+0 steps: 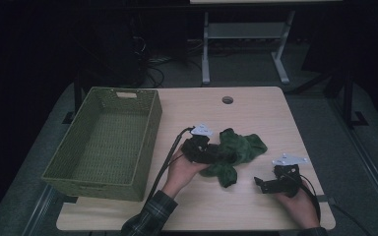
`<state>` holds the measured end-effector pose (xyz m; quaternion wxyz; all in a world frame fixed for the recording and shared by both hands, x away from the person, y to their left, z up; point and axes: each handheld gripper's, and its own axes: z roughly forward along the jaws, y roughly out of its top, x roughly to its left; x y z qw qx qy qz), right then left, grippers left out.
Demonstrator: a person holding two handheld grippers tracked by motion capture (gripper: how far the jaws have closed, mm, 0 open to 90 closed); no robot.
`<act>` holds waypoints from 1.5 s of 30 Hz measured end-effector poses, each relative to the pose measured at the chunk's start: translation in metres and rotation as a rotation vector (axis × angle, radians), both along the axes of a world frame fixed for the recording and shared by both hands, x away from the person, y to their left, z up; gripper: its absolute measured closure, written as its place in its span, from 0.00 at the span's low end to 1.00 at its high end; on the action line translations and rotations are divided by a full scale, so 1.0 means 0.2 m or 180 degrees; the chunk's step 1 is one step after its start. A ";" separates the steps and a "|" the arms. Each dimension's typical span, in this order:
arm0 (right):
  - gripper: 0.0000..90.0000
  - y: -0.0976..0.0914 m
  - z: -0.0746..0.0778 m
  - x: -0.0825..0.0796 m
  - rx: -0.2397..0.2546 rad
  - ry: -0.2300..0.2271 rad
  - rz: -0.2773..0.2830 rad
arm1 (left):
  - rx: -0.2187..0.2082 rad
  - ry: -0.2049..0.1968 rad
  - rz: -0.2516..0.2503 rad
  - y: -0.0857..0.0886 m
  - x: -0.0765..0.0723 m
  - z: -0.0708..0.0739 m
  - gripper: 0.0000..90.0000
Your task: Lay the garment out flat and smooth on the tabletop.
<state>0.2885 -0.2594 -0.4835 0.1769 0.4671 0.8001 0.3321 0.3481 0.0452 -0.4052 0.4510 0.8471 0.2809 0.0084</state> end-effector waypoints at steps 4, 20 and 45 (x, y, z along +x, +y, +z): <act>0.00 0.00 0.00 0.00 0.0000 -0.0002 0.0000 | 0.0032 0.0002 -0.0052 0.03 -0.07 -0.01 0.64; 0.26 0.05 0.09 -0.08 0.0256 0.0138 0.0236 | 0.0288 -0.0121 -0.0238 0.01 -0.19 -0.18 0.56; 0.56 0.35 0.10 -0.07 0.0589 0.0297 0.0802 | 0.0477 -0.0156 -0.0175 0.01 -0.10 -0.32 0.94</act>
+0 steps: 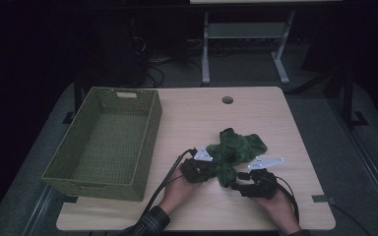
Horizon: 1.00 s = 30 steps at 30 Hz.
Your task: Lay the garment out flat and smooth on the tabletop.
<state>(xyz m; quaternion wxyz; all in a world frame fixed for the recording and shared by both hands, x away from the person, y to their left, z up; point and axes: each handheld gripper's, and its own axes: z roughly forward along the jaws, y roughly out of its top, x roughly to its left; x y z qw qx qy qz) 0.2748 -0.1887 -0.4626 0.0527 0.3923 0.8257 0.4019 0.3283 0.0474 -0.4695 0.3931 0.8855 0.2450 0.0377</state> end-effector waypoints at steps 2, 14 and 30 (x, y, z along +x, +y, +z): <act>0.68 0.01 -0.01 0.01 -0.0008 0.0026 0.0025 | -0.0018 0.0014 0.0016 0.00 0.00 0.00 0.95; 0.90 -0.04 0.03 0.00 -0.0067 -0.0102 0.0031 | -0.0267 0.0098 0.0001 0.04 -0.02 0.09 0.98; 0.90 -0.26 0.11 -0.06 -0.0129 -0.0350 -0.0119 | -0.0549 0.0041 0.0142 0.23 -0.09 0.27 0.98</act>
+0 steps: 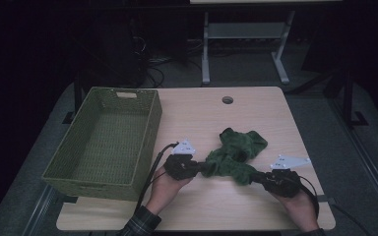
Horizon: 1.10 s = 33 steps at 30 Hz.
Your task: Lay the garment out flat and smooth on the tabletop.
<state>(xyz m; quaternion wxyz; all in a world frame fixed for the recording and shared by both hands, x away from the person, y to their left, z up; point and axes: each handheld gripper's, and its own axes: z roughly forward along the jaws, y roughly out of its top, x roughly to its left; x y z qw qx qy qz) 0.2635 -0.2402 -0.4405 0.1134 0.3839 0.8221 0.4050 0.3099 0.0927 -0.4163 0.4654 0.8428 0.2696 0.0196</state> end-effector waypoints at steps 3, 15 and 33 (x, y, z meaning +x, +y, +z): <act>0.90 -0.05 0.01 -0.02 -0.0017 -0.0031 -0.0061 | 0.0012 -0.0004 0.0032 0.03 -0.01 0.00 0.98; 0.89 -0.14 -0.04 -0.03 -0.0215 0.0144 -0.0223 | 0.0250 0.0307 0.0191 0.09 0.01 -0.16 0.98; 0.96 -0.12 0.04 -0.06 -0.0077 -0.0144 -0.0213 | 0.0163 0.0056 0.0044 0.04 -0.08 -0.02 0.99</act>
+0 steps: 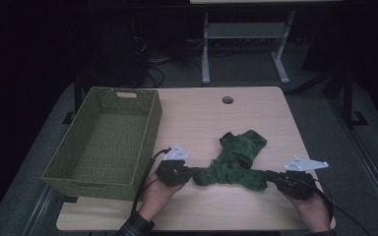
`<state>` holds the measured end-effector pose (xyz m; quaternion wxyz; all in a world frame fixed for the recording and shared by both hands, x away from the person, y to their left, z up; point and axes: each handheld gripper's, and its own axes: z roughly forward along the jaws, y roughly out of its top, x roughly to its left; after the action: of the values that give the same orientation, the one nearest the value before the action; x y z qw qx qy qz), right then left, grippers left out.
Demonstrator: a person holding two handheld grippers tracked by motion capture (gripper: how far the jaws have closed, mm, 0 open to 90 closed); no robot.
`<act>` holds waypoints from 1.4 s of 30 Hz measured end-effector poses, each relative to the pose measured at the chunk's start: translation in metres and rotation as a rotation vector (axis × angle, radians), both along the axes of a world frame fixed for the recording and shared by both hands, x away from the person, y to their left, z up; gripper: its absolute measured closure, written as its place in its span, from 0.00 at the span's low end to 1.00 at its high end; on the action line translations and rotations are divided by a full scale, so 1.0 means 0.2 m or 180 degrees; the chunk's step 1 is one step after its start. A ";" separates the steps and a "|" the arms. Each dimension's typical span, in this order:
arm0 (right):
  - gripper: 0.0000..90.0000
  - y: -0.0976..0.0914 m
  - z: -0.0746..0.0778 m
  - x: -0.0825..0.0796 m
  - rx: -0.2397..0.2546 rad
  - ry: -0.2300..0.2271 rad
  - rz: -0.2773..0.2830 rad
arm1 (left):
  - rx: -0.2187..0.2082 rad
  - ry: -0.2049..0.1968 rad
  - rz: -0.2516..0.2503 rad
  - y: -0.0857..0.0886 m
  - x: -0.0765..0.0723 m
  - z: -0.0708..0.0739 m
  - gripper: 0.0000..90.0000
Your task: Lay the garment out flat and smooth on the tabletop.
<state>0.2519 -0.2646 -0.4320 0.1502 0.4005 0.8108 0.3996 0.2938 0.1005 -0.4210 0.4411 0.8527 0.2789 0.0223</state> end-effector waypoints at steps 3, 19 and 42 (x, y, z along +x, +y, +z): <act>0.99 0.06 -0.02 0.01 -0.0043 0.0091 0.0127 | 0.0066 0.0035 -0.0047 -0.05 0.01 -0.05 0.99; 1.00 0.11 -0.15 0.10 -0.0480 0.0462 0.0207 | 0.0540 0.0235 -0.0043 -0.06 0.11 -0.20 1.00; 0.81 0.08 -0.05 -0.05 -0.0085 0.0284 0.0214 | 0.0321 0.0212 -0.0148 0.01 -0.01 -0.06 0.76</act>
<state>0.2422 -0.2479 -0.4421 0.1056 0.3884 0.8349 0.3753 0.2909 0.1017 -0.4338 0.3884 0.8804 0.2721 -0.0023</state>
